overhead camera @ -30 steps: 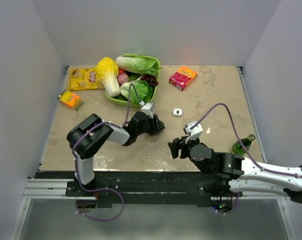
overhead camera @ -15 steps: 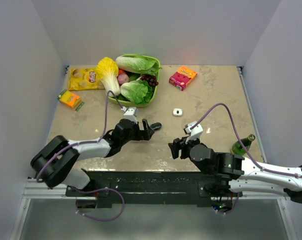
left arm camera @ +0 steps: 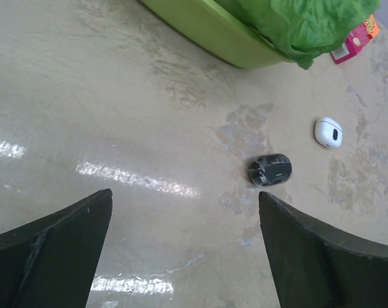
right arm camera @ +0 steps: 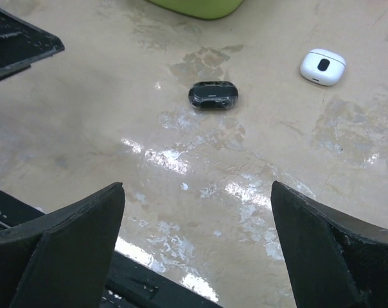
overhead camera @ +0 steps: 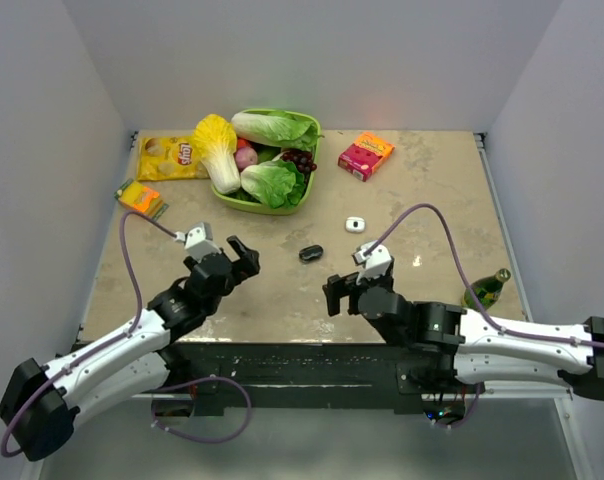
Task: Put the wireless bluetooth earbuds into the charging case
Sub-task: Reset both arms
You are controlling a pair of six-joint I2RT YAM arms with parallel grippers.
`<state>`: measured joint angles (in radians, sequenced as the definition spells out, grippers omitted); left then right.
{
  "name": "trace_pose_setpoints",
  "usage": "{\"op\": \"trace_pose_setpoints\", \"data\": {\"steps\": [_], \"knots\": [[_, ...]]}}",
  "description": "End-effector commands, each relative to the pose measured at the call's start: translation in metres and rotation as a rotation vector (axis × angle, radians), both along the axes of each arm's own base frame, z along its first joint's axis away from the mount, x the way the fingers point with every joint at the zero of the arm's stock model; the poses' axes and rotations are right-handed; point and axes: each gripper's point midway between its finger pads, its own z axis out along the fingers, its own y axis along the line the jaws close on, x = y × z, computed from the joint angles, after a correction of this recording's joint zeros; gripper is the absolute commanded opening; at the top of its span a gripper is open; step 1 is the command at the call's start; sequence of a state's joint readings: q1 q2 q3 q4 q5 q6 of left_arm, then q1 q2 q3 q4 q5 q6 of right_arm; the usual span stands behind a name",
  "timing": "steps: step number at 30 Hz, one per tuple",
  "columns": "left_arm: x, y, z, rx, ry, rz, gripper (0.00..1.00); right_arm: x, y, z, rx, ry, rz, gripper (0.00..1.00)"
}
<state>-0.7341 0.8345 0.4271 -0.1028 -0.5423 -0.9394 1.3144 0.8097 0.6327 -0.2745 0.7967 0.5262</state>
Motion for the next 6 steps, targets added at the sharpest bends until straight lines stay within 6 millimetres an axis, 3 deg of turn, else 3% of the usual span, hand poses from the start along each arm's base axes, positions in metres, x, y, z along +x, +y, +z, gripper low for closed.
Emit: {"op": "trace_pose_setpoints", "data": {"steps": [1,6], "knots": [[-0.007,0.018,-0.006,0.062,0.034,0.056,1.00,0.007,0.017,0.020,0.026,0.000,-0.028,0.98],[-0.014,0.009,-0.001,0.071,-0.008,-0.063,1.00,0.005,0.026,0.017,-0.026,0.017,0.009,0.98]]}}
